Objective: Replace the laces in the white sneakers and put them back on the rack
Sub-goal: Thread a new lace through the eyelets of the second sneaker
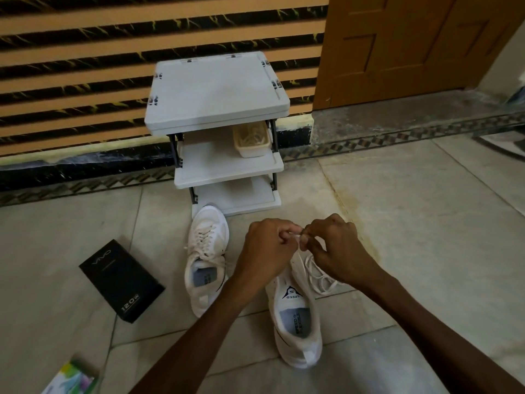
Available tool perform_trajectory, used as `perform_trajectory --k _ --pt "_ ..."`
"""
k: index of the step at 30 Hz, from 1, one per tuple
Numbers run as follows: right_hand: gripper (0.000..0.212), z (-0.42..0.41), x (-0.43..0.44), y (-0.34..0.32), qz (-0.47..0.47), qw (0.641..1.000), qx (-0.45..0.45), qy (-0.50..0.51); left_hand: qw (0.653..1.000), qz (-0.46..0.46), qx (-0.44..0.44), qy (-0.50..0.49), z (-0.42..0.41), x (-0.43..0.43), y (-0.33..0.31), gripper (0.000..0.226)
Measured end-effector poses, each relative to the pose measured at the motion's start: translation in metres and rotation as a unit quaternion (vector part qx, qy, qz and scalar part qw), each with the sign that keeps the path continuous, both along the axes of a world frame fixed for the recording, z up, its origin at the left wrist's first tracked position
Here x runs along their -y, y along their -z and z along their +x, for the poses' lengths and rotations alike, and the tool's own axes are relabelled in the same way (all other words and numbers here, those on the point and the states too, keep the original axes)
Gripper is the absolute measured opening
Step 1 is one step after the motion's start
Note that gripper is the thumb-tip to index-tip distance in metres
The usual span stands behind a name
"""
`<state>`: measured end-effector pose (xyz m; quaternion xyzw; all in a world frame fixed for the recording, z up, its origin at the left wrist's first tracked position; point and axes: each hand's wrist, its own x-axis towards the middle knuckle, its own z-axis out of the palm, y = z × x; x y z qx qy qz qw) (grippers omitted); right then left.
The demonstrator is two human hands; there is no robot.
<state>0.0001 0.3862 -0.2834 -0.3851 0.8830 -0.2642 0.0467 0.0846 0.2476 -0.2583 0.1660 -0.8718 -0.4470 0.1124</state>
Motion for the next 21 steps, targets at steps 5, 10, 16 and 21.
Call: perform_trajectory --k 5,10,16,21 --pt "0.024 0.004 0.004 0.001 0.029 0.999 -0.041 -0.005 0.995 -0.098 0.017 0.002 0.001 -0.001 0.002 0.014" --pt "0.032 -0.005 -0.003 0.019 0.051 0.994 -0.077 0.051 0.981 -0.178 -0.011 -0.073 -0.001 0.016 -0.014 0.013" --pt "0.028 -0.035 -0.054 0.068 0.146 0.975 -0.042 0.165 0.968 -0.211 -0.015 -0.134 0.008 0.055 -0.026 0.014" --pt "0.034 -0.042 -0.053 0.066 0.138 0.973 -0.034 0.181 0.967 -0.215 0.018 -0.136 0.009 0.037 -0.01 0.011"
